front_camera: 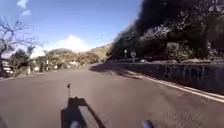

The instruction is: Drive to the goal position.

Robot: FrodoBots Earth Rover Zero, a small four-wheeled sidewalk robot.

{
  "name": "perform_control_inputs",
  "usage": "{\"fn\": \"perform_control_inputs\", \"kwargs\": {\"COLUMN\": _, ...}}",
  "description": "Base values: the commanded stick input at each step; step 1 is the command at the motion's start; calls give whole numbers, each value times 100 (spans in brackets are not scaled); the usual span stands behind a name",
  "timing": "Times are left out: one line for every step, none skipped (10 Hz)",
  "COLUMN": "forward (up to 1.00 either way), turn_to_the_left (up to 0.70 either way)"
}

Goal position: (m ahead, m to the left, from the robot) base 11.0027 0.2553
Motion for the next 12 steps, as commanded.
{"fn": "perform_control_inputs", "kwargs": {"forward": 70, "turn_to_the_left": 0}}
{"fn": "perform_control_inputs", "kwargs": {"forward": 70, "turn_to_the_left": 0}}
{"fn": "perform_control_inputs", "kwargs": {"forward": 70, "turn_to_the_left": 0}}
{"fn": "perform_control_inputs", "kwargs": {"forward": 70, "turn_to_the_left": 0}}
{"fn": "perform_control_inputs", "kwargs": {"forward": 70, "turn_to_the_left": 0}}
{"fn": "perform_control_inputs", "kwargs": {"forward": 70, "turn_to_the_left": 0}}
{"fn": "perform_control_inputs", "kwargs": {"forward": 70, "turn_to_the_left": 0}}
{"fn": "perform_control_inputs", "kwargs": {"forward": 70, "turn_to_the_left": 0}}
{"fn": "perform_control_inputs", "kwargs": {"forward": 70, "turn_to_the_left": 0}}
{"fn": "perform_control_inputs", "kwargs": {"forward": 70, "turn_to_the_left": 0}}
{"fn": "perform_control_inputs", "kwargs": {"forward": 70, "turn_to_the_left": 0}}
{"fn": "perform_control_inputs", "kwargs": {"forward": 70, "turn_to_the_left": 0}}
